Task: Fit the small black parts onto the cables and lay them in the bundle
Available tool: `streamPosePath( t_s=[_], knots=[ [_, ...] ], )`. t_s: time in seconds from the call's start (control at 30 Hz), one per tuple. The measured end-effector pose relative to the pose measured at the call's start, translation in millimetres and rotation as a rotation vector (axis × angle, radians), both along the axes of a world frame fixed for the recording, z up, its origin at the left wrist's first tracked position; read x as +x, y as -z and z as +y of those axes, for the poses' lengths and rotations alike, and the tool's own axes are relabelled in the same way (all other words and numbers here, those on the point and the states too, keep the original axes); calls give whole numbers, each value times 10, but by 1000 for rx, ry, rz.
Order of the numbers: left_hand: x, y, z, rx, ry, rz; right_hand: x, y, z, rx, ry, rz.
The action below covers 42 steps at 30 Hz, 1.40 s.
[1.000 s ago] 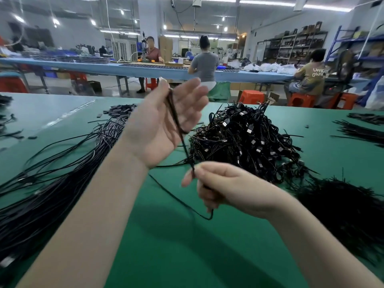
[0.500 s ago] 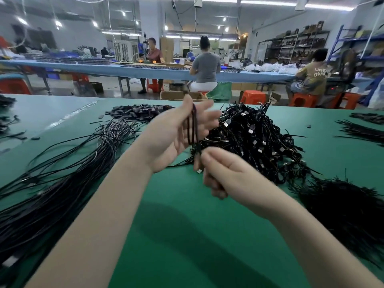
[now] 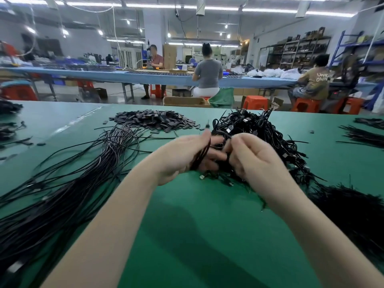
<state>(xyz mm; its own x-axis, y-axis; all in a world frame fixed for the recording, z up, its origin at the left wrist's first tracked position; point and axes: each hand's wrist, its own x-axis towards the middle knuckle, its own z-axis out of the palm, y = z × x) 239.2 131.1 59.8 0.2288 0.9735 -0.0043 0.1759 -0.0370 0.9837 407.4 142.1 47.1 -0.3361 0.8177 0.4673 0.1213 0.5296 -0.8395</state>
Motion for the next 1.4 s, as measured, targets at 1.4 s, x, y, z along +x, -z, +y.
streamPosePath(
  t_s=[1.4],
  knots=[
    [279, 118, 25, 126, -173, -167, -153, 345, 24, 83, 86, -266]
  ],
)
